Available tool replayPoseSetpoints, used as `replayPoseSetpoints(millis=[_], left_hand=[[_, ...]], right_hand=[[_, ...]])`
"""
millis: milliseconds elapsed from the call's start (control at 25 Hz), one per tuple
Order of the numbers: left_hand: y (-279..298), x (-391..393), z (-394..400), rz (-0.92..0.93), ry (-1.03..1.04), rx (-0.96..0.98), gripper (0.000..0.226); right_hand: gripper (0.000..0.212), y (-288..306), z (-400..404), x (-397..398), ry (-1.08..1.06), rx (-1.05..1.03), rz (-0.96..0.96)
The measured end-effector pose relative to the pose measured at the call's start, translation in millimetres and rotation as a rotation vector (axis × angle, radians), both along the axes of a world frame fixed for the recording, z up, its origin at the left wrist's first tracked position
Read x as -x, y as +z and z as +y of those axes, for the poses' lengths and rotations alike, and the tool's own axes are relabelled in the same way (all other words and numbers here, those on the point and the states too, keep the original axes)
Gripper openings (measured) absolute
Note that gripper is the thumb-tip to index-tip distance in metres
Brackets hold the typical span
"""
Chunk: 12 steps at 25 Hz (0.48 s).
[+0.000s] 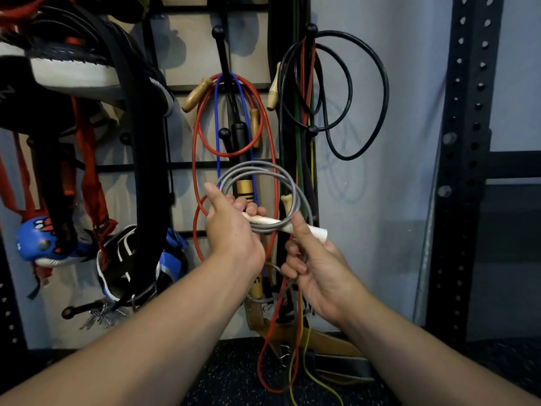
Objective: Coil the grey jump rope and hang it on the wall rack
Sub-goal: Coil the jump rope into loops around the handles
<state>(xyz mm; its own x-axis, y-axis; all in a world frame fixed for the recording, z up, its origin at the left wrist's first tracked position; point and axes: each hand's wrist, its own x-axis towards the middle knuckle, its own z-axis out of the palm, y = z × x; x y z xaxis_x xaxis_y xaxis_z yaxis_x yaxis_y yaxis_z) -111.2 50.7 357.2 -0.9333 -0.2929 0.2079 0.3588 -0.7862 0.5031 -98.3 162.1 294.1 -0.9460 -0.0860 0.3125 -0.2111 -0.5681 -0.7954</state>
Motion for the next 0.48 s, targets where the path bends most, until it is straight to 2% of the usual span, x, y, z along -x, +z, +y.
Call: replayPoseSetpoints(millis=[80, 200, 360, 480], left_hand=[[-7.7, -4.4, 7.8, -0.032, 0.043, 0.081, 0.047], [-23.8, -8.4, 11.6, -0.074, 0.09, 0.319, 0.052], [-42.9, -2.4, -6.0, -0.101, -0.03, 0.495, 0.044], [-44.5, 3.1, -24.3, -0.109, -0.023, 0.748, 0.043]], right_hand=[[0.038, 9.3, -8.8, -1.3, -0.007, -0.003, 0.039], [0.027, 30.4, -8.7, -3.4, -0.107, -0.086, 0.075], [0.03, 53.2, 10.0, -4.4, -0.091, -0.385, 0.191], [0.03, 70.6, 22.0, -6.8, -0.002, -0.613, 0.205]])
